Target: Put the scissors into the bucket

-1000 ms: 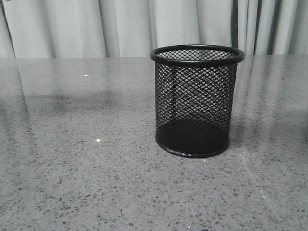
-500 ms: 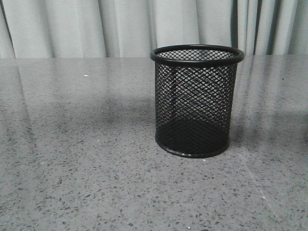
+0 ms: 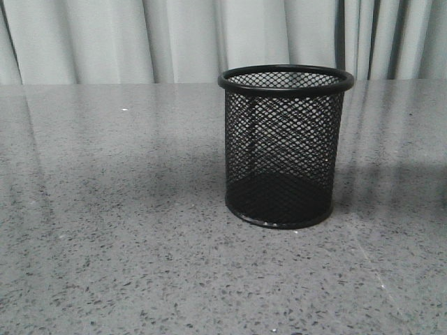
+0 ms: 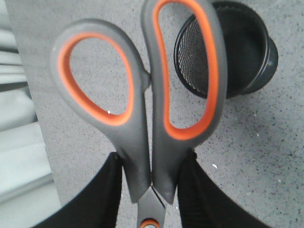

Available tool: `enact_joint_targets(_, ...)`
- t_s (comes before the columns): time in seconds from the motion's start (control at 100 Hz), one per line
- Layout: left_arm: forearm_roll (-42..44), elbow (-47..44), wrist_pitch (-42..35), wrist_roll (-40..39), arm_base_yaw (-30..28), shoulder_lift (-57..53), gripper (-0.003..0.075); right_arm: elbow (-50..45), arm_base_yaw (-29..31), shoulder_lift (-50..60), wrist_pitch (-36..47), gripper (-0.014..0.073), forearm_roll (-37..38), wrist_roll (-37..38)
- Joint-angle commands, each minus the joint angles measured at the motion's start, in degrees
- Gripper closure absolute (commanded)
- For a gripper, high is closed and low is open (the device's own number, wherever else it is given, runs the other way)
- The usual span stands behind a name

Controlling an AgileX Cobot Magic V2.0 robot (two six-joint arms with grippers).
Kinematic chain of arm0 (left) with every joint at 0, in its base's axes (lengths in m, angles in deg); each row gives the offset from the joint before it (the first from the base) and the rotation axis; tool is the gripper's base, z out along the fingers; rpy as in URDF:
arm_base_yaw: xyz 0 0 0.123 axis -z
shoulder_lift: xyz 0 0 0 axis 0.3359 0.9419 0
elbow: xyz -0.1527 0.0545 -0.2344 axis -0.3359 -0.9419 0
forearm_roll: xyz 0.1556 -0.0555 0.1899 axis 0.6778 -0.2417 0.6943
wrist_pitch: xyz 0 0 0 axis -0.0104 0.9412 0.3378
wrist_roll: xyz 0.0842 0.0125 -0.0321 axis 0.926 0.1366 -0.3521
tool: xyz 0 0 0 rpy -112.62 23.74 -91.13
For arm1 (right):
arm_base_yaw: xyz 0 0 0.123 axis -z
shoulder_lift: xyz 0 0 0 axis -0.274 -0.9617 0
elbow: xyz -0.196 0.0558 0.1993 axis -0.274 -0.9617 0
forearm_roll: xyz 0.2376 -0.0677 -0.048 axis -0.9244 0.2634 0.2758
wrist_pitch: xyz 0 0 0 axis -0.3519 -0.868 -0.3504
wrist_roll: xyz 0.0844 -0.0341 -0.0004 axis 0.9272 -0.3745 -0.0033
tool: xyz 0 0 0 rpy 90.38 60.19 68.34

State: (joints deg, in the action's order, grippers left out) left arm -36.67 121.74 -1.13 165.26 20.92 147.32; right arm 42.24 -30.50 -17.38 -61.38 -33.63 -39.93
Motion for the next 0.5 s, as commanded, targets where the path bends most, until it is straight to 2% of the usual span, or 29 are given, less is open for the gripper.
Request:
enact_joint_targets(0.0, -0.96, 1.88, -4.3, -0.87, 1.43, -2.26, 0.0739, 1.81, 0.0, -1.02, 1.22, 0.0157, -4.57, -1.96)
enact_joint_targets(0.13, -0.96, 1.88, -4.65, -1.01, 1.94, -2.26, 0.0739, 1.81, 0.0, -3.28, 0.67, 0.0157, -9.91, -5.71)
enact_joint_targets(0.31, -0.96, 1.88, -5.02, -1.13, 1.95, -2.26, 0.0739, 1.91, 0.0, -6.14, 0.29, 0.0157, -12.44, -8.05)
enact_joint_targets(0.49, -1.45, 1.88, -6.21, -1.13, 1.95, -2.26, 0.0739, 1.91, 0.0, -9.02, -0.86, 0.0157, -19.7, -13.42)
